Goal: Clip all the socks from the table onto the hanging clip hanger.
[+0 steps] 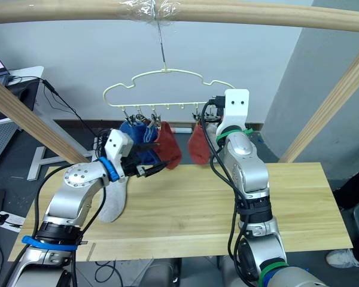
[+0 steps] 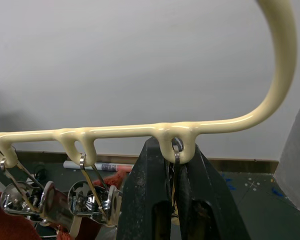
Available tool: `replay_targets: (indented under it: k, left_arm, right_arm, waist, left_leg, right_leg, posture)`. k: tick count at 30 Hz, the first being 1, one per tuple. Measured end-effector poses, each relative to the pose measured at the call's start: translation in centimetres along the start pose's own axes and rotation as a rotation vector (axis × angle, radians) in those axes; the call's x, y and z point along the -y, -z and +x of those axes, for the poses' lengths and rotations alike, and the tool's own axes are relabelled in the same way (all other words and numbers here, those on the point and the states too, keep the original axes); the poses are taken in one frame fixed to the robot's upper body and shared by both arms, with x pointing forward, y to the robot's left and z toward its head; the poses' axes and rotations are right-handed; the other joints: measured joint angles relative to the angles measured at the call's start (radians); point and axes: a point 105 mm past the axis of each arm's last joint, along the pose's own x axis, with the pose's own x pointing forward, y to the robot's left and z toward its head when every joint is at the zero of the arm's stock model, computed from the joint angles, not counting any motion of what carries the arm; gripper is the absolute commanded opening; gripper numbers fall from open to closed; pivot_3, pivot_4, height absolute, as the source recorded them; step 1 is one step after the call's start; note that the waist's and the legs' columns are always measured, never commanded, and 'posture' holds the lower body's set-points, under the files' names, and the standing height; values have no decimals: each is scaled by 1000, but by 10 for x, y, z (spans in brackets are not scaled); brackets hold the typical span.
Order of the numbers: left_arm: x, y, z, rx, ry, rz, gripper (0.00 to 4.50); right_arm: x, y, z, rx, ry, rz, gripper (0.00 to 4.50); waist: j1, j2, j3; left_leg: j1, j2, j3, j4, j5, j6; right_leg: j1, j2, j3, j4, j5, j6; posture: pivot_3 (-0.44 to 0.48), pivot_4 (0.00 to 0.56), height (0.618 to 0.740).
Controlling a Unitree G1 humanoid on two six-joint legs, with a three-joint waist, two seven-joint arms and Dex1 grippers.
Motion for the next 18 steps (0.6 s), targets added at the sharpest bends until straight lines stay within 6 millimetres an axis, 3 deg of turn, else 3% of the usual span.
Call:
replay_targets:
  k: [3, 6, 11, 18]
  left_arm:
    - [-24, 40, -13, -125, -103, -100, 4484]
    - [-42, 67, -20, -196, -188, -222, 4484]
    - [-64, 77, -22, -214, -303, -341, 4484]
    - [-64, 108, -31, -336, -393, -377, 4484]
  right_arm:
    - [0, -1, 0, 1, -5, -3, 0]
    - [2, 0, 0, -2, -5, -7, 0]
    - [1, 0, 0, -8, -11, -2, 0]
    - [-1, 1, 0, -15, -21, -1, 0]
  waist:
    - [-1, 0, 0]
    - [0, 0, 0]
    - [2, 0, 0]
    - [-5, 0, 0]
  left_leg:
    - [0, 0, 0, 0, 0, 0]
    - [-1, -1, 1, 0, 0, 0]
    - [-2, -1, 0, 0, 0, 0]
    - [-2, 0, 0, 0, 0, 0]
  right_leg:
    - [0, 0, 0, 0, 0, 0]
    - [-1, 0, -1, 0, 0, 0]
    - [-1, 0, -1, 0, 0, 0]
    - [-2, -1, -1, 0, 0, 0]
  posture:
    - [-41, 263, 720]
    - [-44, 266, 720]
    - [-54, 271, 720]
    - [-58, 277, 720]
